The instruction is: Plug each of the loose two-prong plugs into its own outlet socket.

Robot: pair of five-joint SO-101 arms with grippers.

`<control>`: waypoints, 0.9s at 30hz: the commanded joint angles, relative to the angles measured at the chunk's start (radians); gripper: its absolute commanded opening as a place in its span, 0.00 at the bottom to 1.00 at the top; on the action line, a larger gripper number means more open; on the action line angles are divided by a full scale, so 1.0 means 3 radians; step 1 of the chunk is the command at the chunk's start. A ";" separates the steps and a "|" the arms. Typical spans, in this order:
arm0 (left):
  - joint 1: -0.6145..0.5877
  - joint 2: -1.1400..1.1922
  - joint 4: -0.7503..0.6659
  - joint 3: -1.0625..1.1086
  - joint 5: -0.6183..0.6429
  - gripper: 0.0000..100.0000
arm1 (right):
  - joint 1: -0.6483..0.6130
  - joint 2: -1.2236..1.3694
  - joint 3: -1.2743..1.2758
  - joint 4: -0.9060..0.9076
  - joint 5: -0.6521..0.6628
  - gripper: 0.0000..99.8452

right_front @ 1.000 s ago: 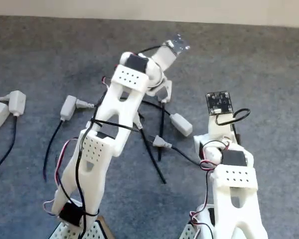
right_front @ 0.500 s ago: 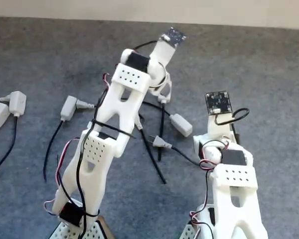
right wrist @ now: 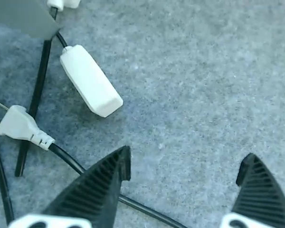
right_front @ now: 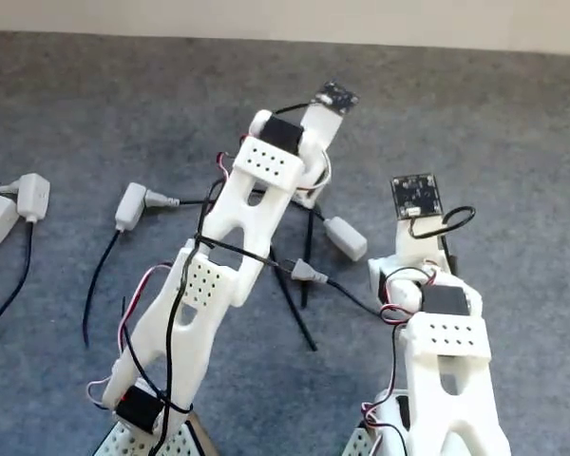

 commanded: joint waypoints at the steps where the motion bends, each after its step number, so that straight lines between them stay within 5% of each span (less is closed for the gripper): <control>1: 0.0054 0.0028 0.0010 -0.0120 0.0026 0.26 | -0.0008 -0.0079 -0.0023 -0.0054 -0.0026 0.34; 7: -0.0156 -0.0171 0.0297 -0.0294 0.0010 0.26 | -0.0008 -0.0079 -0.0028 -0.0059 -0.0026 0.34; 13: -0.0995 -0.0918 0.0297 -0.0274 0.0000 0.26 | -0.0233 -0.0043 -0.0079 -0.0090 0.0317 0.34; 27: -0.3107 -0.2053 0.0297 0.1235 -0.1504 0.26 | -0.0744 0.1931 -0.2028 0.0473 0.0915 0.34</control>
